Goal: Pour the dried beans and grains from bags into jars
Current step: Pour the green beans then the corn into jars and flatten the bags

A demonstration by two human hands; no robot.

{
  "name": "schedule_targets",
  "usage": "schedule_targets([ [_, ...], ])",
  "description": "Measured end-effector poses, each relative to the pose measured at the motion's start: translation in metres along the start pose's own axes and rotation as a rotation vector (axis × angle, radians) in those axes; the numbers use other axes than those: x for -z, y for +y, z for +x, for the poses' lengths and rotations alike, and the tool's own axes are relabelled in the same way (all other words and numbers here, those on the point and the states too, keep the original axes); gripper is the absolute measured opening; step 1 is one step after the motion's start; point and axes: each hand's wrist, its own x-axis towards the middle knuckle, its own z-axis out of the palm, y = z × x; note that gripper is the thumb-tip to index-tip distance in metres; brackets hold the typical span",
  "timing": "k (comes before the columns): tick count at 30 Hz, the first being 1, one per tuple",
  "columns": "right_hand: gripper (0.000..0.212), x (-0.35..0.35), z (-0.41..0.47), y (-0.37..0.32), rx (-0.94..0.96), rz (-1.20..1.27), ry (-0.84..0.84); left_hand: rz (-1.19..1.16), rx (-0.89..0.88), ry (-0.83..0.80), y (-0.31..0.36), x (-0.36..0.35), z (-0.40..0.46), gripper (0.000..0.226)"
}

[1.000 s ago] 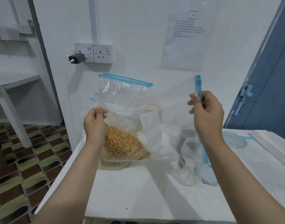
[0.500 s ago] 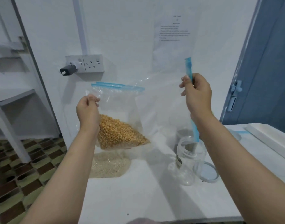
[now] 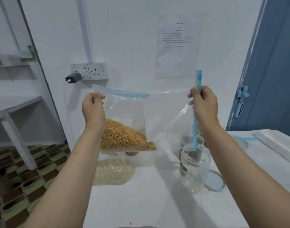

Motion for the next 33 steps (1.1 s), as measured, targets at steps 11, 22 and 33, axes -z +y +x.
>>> schedule_targets([
  [11,0.018,0.016,0.008,0.000,-0.011,0.056,-0.057,0.039,-0.064,0.049,0.021,-0.011,-0.004,0.027],
  [22,0.018,0.026,0.014,0.004,0.004,0.147,-0.087,0.050,-0.081,0.112,0.041,-0.025,-0.010,0.028],
  [33,0.017,0.031,0.017,0.002,-0.019,0.165,-0.065,0.099,-0.105,0.118,0.052,-0.033,-0.012,0.034],
])
